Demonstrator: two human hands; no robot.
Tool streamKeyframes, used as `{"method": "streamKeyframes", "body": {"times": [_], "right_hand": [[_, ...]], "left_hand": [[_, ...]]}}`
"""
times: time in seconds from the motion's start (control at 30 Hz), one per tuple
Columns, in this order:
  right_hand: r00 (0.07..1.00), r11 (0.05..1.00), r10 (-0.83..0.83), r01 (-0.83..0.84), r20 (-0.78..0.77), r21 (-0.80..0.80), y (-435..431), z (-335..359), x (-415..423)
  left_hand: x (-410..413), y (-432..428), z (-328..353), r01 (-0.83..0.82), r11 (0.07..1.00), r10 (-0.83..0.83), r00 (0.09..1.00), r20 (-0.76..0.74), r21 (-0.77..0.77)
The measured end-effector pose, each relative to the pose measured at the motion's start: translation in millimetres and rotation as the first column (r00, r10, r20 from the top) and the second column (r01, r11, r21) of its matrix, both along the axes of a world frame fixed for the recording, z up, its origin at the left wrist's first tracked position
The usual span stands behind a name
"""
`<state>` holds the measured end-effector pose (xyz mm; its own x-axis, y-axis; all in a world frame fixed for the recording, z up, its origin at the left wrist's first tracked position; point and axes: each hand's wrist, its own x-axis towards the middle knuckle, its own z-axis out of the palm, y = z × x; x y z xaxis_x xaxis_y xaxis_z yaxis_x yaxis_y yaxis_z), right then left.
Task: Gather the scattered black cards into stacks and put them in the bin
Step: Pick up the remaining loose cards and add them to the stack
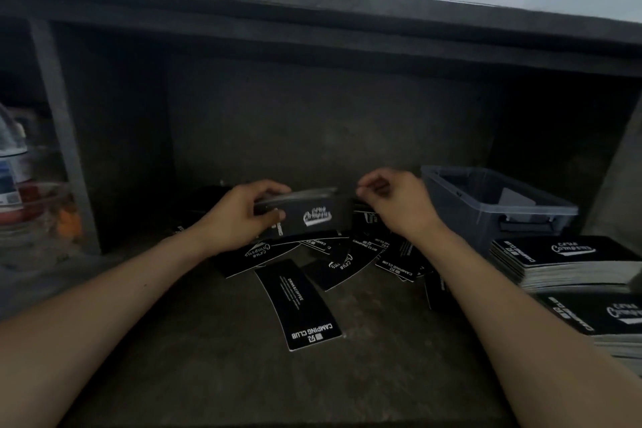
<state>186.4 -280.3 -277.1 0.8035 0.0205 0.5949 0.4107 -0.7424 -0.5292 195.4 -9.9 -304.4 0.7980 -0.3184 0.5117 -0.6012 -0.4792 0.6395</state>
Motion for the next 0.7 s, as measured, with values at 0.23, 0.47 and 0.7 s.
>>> {"method": "streamKeyframes", "body": {"times": [0.23, 0.47, 0.7], "right_hand": [[0.886, 0.878, 0.234, -0.369, -0.401, -0.304, 31, -23, -9], [0.855, 0.816, 0.117, -0.374, -0.506, -0.442, 19, -1, -6], [0.827, 0.913, 0.057, -0.270, -0.560, -0.305, -13, 3, -10]], "left_hand": [[11, 16, 11, -0.183, 0.980, 0.184, 0.983, 0.005, -0.075], [15, 20, 1, -0.191, 0.979, 0.194, 0.980, -0.041, 0.063], [8, 10, 1, -0.038, 0.999, 0.042, 0.986, -0.159, 0.028]]}}
